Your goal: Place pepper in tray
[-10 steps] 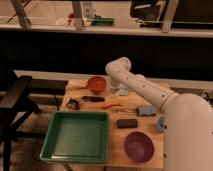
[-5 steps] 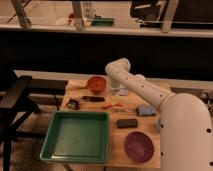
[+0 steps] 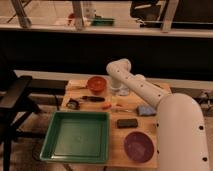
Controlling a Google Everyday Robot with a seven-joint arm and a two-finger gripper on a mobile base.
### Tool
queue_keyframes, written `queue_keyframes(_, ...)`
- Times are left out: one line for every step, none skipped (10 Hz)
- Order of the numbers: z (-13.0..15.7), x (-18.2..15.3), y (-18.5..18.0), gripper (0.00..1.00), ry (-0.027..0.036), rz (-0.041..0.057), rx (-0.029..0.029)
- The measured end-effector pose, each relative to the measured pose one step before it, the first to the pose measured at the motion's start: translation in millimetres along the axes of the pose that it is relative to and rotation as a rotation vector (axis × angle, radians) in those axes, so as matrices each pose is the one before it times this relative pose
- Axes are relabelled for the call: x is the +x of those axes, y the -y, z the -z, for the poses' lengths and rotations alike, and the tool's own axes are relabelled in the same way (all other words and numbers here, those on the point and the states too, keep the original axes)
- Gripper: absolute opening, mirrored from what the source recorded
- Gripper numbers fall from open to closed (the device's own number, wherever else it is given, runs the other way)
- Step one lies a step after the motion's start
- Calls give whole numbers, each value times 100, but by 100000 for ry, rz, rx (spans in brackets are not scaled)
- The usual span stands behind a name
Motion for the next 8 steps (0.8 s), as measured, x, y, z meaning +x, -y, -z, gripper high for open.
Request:
queue_keyframes(-305, 140, -49, 66, 701, -686, -1280)
queue_keyframes(-493, 125, -13, 66, 485, -450, -1291)
queue_keyframes(-362, -26, 127, 66, 375, -63, -699)
queue_keyframes(-430, 66, 67, 66, 268, 2, -496)
queue_keyframes(-632, 63, 172, 66, 386, 550, -478)
queue_keyframes(-346, 131, 74, 66, 193, 229, -68)
queue_keyframes(-245, 83, 200, 66, 187, 129, 475)
queue_keyframes(-388, 225, 202, 66, 262, -96, 439)
